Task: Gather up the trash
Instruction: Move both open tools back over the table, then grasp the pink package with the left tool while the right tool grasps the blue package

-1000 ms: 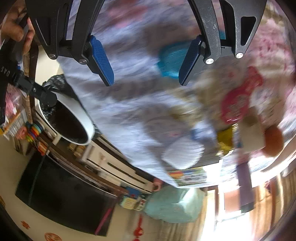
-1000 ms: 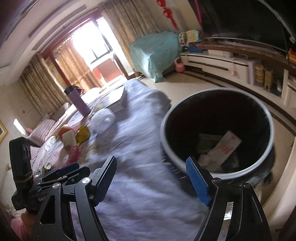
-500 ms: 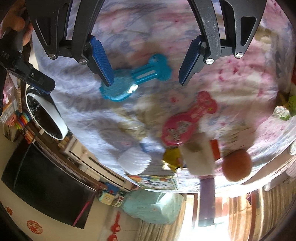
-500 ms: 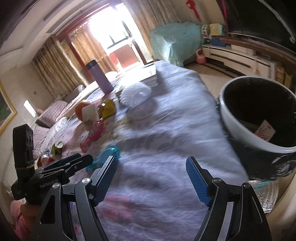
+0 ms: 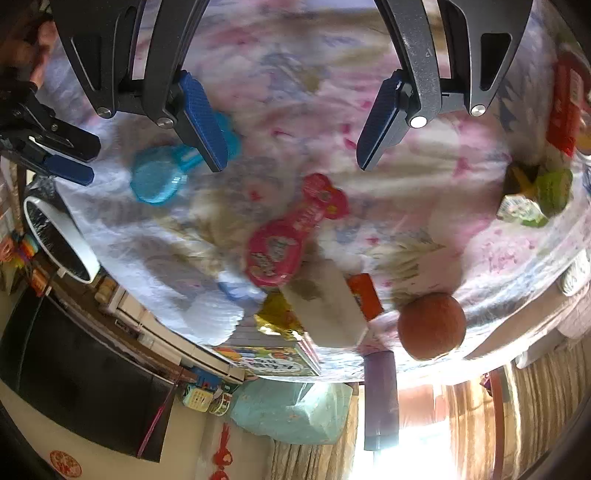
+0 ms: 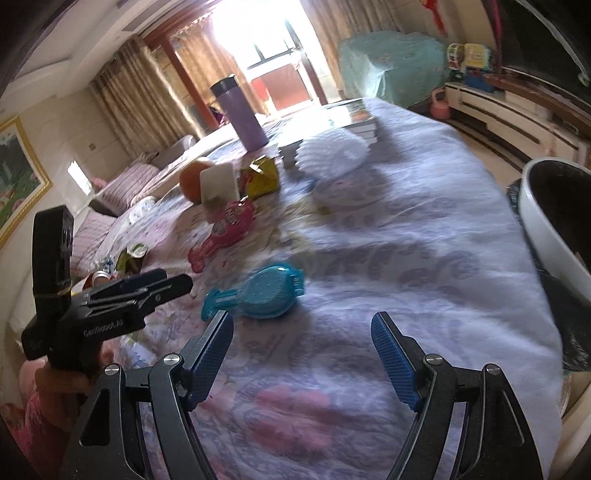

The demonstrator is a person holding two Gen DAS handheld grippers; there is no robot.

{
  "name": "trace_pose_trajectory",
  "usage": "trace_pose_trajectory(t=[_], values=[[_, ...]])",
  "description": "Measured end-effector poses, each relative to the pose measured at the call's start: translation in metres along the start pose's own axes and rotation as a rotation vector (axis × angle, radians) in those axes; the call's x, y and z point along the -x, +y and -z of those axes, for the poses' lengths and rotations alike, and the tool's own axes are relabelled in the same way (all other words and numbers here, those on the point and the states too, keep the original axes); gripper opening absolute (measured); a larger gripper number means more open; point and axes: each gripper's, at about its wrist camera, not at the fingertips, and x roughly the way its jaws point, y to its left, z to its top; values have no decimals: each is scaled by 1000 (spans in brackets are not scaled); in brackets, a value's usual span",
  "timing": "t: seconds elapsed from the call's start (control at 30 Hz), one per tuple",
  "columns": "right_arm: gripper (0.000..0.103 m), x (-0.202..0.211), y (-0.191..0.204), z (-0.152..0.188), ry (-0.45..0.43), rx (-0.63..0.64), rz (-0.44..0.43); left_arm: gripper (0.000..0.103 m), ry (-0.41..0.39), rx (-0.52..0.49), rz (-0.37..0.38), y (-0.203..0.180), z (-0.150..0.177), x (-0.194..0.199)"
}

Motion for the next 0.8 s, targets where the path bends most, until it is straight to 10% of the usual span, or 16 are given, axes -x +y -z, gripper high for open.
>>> trace_pose_trajectory(t=[0.6, 0.8], values=[[77, -49, 23, -15, 78, 81, -19, 70, 32, -142, -26, 8, -33, -54], [53, -51, 24, -14, 82, 104, 10, 42, 67, -192, -1, 0, -32, -69]])
